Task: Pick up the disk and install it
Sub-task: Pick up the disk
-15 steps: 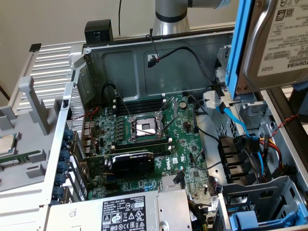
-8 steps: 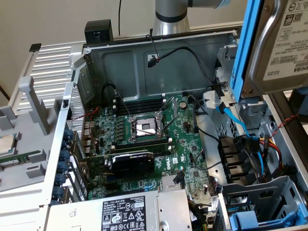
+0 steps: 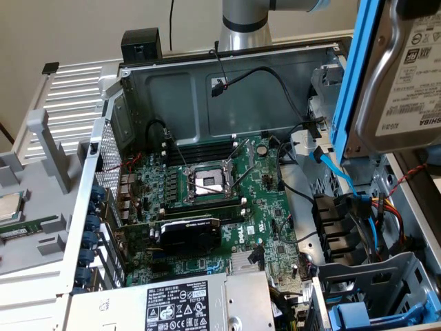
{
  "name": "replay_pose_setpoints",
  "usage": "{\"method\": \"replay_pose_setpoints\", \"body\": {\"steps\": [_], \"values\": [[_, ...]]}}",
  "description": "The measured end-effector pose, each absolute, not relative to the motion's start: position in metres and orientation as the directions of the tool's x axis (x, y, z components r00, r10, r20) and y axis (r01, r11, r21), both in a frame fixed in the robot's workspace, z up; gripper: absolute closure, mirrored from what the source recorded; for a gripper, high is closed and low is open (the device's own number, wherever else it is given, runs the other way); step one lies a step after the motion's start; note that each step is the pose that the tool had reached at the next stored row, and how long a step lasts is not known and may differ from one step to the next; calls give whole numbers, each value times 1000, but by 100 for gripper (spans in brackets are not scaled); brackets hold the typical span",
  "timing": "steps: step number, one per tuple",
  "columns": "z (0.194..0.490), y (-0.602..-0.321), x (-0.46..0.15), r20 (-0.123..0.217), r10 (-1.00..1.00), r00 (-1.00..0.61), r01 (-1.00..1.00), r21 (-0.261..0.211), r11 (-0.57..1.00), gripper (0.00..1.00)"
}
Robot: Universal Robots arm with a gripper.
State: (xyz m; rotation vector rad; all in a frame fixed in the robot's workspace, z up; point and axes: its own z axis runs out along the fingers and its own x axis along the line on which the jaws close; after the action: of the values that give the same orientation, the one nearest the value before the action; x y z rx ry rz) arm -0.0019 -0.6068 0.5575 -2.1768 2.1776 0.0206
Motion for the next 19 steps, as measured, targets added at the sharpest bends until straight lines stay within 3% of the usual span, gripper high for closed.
{"method": "replay_pose_setpoints", "body": {"steps": [19], "values": [[534, -614, 7, -51, -996, -73, -997, -35, 74, 63]]}}
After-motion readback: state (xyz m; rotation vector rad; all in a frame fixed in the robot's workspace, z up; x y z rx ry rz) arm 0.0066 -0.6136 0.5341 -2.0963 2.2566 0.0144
